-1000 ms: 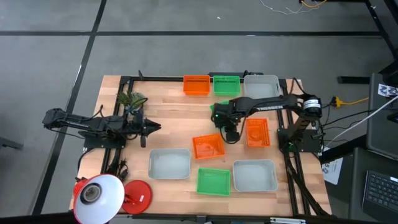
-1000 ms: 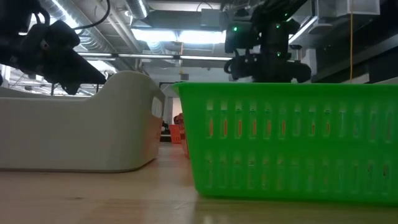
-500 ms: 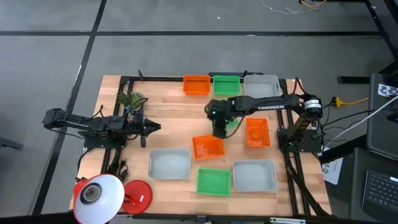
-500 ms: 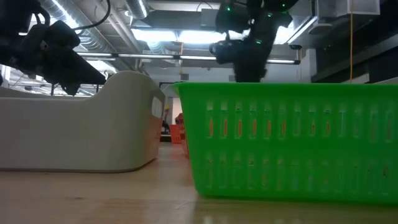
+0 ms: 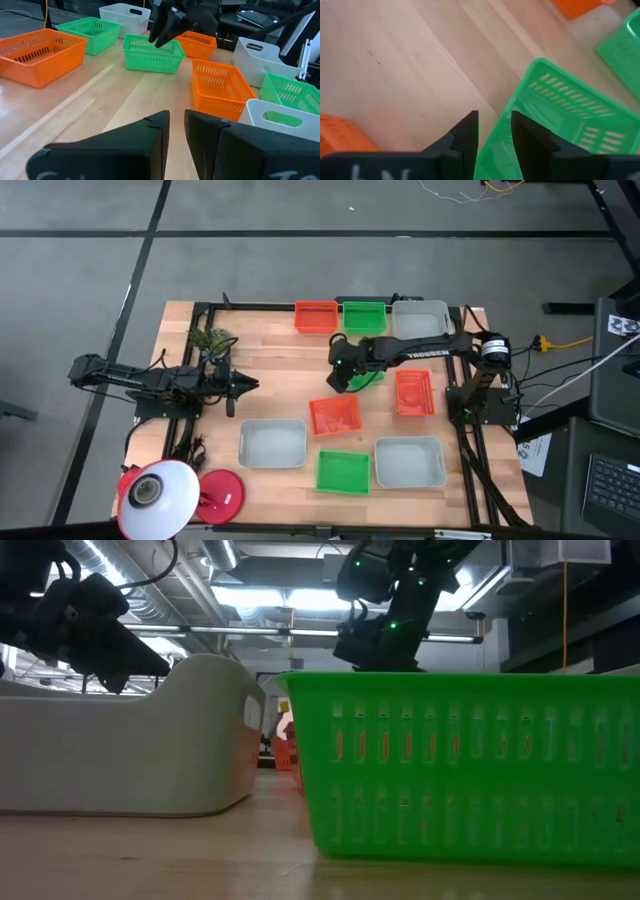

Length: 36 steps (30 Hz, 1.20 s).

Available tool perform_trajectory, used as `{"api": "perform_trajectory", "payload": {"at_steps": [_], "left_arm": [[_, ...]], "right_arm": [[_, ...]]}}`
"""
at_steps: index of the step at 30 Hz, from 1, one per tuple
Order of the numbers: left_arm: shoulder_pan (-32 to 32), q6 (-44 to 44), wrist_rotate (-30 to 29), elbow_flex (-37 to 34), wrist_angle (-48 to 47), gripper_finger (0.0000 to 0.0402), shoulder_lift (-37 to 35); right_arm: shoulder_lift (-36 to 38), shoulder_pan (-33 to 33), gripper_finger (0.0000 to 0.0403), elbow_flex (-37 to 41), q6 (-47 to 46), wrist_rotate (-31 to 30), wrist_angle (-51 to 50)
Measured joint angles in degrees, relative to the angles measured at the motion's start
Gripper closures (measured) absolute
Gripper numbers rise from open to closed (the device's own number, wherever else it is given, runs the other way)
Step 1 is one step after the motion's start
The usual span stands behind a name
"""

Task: Stack baskets by color
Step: Stack the middle green bin on the top green bin

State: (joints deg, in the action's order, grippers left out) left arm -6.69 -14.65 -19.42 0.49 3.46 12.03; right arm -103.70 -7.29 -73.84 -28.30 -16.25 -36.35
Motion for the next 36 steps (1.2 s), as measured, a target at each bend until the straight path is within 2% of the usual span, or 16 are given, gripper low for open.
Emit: {"api": "perform_trajectory", "payload": {"at_steps": [17, 21, 23, 25, 28, 31, 36], "left_arm": [[0.01, -0.15, 0.0, 0.0, -0.04, 0.035, 0.01], [0.01, -0.14, 0.0, 0.0, -0.04, 0.035, 0.02], [0.01, -0.14, 0.01, 0.0, -0.04, 0.035, 0.0], [0.01, -0.14, 0.0, 0.0, -0.04, 0.035, 0.0], [0.01, -0.14, 0.0, 0.0, -0.04, 0.035, 0.02], [0.01, -0.14, 0.02, 0.0, -0.06, 0.035, 0.02], [0.01, 1.74, 0.0, 0.0, -0.06, 0.035, 0.0]], "right_arm": [[-7.79, -0.04, 0.0289, 0.07, 0.34, 0.08, -0.44], [-7.87, 0.04, 0.0328, 0.07, 2.12, 3.11, -0.41], [-7.87, 0.43, 0.0371, 0.07, 4.1, 3.54, -0.4], [-7.87, 1.13, 0.0393, 0.03, 6.83, 3.47, -0.42], [-7.93, 2.22, 0.0399, -1.5, 11.33, 3.94, -1.4], [-7.15, 3.25, 0.04, -5.3, 19.84, 4.04, -4.39], [-4.75, 3.86, 0.0401, -15.09, 34.98, 0.33, -15.74]]}}
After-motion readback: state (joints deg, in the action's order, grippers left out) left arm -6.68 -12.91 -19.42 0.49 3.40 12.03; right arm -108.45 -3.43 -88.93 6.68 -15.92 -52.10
